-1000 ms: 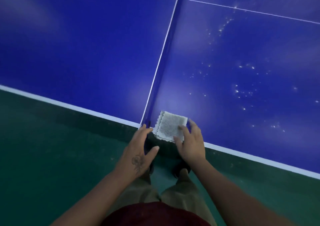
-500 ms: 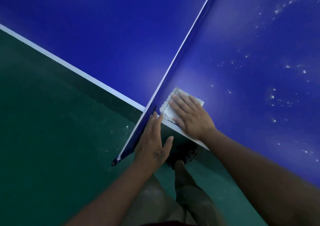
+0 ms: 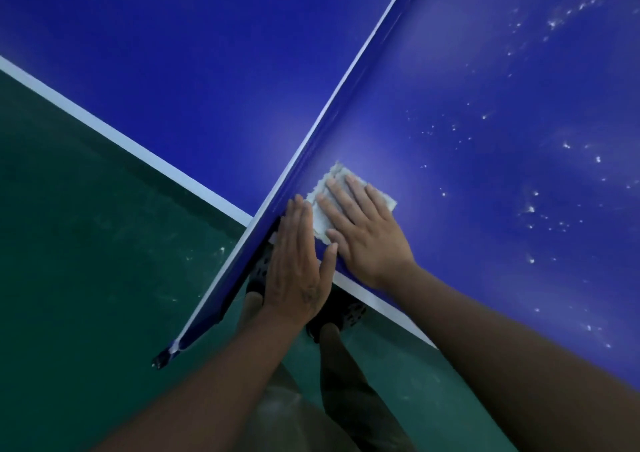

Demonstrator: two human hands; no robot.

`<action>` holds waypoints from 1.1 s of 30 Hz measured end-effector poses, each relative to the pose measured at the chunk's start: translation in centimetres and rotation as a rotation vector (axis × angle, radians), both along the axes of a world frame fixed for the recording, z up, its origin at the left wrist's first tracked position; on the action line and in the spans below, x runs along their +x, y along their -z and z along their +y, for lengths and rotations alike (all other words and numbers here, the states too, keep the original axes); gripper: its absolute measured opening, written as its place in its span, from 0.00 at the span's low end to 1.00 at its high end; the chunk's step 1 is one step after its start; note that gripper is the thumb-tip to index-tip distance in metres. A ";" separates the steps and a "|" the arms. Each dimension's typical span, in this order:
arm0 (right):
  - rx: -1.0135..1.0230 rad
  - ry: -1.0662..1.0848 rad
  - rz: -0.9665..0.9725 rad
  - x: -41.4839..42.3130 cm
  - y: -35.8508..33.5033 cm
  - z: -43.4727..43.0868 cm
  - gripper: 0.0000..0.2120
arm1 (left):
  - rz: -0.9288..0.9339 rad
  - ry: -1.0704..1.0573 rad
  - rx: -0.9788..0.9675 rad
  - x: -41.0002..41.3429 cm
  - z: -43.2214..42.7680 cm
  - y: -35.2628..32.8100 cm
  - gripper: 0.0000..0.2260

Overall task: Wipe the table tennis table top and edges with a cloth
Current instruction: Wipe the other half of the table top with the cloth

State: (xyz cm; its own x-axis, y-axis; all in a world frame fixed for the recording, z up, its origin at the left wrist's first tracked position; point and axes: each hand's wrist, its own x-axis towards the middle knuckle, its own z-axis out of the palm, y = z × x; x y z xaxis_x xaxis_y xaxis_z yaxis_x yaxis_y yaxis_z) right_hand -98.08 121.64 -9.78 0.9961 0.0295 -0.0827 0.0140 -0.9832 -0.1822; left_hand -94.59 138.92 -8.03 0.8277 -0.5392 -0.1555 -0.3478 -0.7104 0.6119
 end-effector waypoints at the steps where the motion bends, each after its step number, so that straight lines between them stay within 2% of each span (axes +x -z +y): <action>1: 0.003 -0.027 -0.009 0.1 0.1 -0.2 0.28 | -0.005 -0.005 0.007 0.0 -0.4 0.2 0.33; 3: 0.000 -0.048 -0.030 1.3 0.1 -1.9 0.27 | -0.047 -0.010 0.010 0.2 -1.0 0.7 0.32; 5: -0.019 0.022 -0.039 3.7 -0.1 -4.7 0.27 | -0.101 0.002 -0.002 0.5 -1.8 1.3 0.32; 10: 0.035 0.435 0.044 10.1 -0.9 -12.1 0.28 | -0.193 0.029 0.020 2.4 -4.6 2.5 0.33; 13: 0.054 0.584 0.098 11.4 -1.2 -12.4 0.29 | -0.231 0.019 0.036 4.6 -7.4 3.1 0.33; 15: 0.033 0.513 0.103 10.9 -1.4 -11.0 0.29 | -0.246 0.012 0.046 6.0 -9.5 3.5 0.32; 19: 0.000 0.200 0.061 10.0 -1.3 -13.4 0.28 | -0.267 0.057 0.079 8.5 -13.0 3.8 0.33; 21: -0.009 0.268 0.033 11.0 -1.1 -16.6 0.28 | -0.321 0.103 0.126 9.8 -14.4 4.0 0.33; 24: 0.042 0.614 0.071 13.3 -0.9 -20.4 0.29 | -0.376 0.149 0.240 11.6 -16.9 4.0 0.34; 26: 0.052 0.711 0.082 14.3 -0.9 -20.7 0.29 | -0.416 0.171 0.323 12.5 -18.8 4.0 0.35; 28: 0.024 0.666 0.072 14.1 -0.9 -20.0 0.29 | -0.428 0.181 0.343 13.3 -20.4 3.8 0.35; 30: -0.005 0.527 0.054 13.2 -0.7 -20.0 0.29 | -0.437 0.177 0.353 13.9 -21.9 3.7 0.35; 32: -0.025 0.410 0.052 12.9 -0.7 -21.9 0.28 | -0.446 0.184 0.381 14.7 -23.4 3.6 0.35; 33: -0.029 0.418 0.048 13.3 -0.7 -23.5 0.28 | -0.446 0.194 0.388 15.1 -24.2 3.5 0.35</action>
